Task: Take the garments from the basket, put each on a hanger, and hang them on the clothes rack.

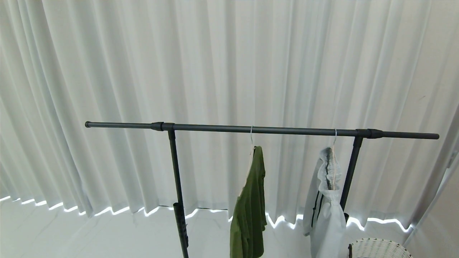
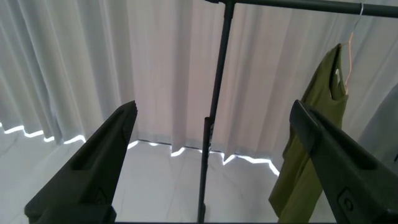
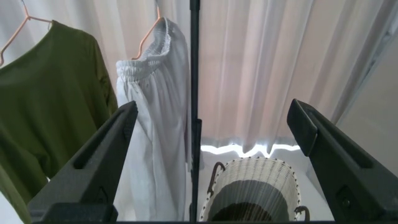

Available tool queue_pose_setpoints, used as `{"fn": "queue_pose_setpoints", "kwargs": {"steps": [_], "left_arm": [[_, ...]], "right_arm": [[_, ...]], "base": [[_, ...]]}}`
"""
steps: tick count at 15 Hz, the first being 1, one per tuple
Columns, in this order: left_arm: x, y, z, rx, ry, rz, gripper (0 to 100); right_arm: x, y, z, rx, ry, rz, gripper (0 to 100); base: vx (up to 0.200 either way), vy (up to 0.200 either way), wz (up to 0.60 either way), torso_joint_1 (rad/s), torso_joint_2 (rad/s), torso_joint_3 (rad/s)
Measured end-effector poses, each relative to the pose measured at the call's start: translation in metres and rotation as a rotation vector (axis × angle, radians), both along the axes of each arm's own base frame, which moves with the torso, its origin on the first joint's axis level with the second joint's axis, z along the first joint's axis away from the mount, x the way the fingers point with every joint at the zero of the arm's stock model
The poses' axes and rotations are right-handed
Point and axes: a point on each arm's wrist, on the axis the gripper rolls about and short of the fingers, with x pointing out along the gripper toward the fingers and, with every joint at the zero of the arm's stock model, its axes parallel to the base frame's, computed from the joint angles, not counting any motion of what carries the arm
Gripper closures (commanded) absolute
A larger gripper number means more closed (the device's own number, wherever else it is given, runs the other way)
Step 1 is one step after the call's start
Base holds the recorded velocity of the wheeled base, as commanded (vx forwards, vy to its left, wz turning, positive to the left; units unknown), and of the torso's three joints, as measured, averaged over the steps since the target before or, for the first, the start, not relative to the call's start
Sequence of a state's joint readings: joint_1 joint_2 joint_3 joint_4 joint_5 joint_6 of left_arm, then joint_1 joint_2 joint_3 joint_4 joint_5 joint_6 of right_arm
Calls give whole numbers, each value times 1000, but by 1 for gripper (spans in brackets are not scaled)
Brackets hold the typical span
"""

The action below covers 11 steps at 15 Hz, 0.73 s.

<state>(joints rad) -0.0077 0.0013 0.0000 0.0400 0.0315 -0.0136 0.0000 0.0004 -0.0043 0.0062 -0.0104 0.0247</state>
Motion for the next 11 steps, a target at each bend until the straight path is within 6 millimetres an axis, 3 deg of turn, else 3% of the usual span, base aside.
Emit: {"fn": "queue_pose_setpoints", "kwargs": {"steps": [11], "left_arm": [[0, 0, 0, 0, -1, 0, 0]], "right_arm": [[0, 0, 0, -4, 0, 0, 0]], "base": [[0, 0, 0, 0, 0, 0]]}}
